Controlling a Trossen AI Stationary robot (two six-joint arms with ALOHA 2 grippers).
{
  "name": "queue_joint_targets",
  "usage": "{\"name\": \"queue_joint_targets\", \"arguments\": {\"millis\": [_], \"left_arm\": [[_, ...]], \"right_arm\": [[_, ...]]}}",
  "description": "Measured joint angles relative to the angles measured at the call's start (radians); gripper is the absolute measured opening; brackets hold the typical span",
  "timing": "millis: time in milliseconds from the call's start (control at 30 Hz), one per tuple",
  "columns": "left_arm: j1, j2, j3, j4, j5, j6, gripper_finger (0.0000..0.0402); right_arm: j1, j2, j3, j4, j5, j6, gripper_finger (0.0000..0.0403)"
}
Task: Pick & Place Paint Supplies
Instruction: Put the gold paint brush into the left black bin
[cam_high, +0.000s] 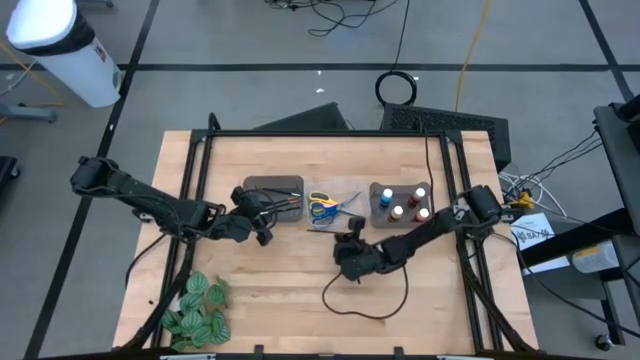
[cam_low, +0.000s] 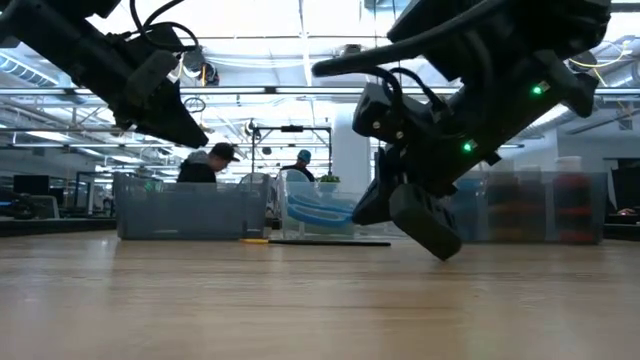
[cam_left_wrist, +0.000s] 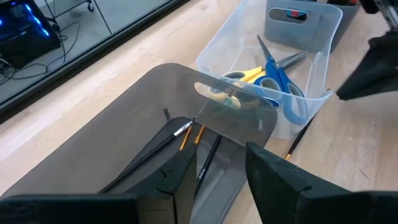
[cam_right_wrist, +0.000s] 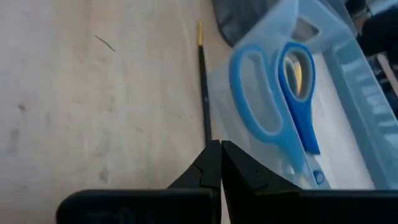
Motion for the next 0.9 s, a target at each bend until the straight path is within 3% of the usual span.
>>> {"name": "queue_joint_targets", "arguments": {"millis": [333, 567, 800, 900], "left_arm": [[0.0, 0.0, 0.0, 0.001, 0.007, 0.0, 0.0147], [0.0, 0.0, 0.0, 0.001, 0.007, 0.0, 0.0147], [0.0, 0.001, 0.0, 0.001, 0.007, 0.0, 0.0147], [0.0, 0.0, 0.0, 0.001, 0.008, 0.0, 0.0147]], "right_arm": [[-0.056, -0.001, 0.001, -0.07, -0.14, 0.08, 0.0], [-0.075, 0.0, 0.0, -0.095, -0.177, 0.107, 0.0], [-0.083, -0.012, -0.001, -0.118, -0.334, 0.081, 0.0], [-0.068, -0.04, -0.003, -0.128, -0.304, 0.088, 0.0]]}}
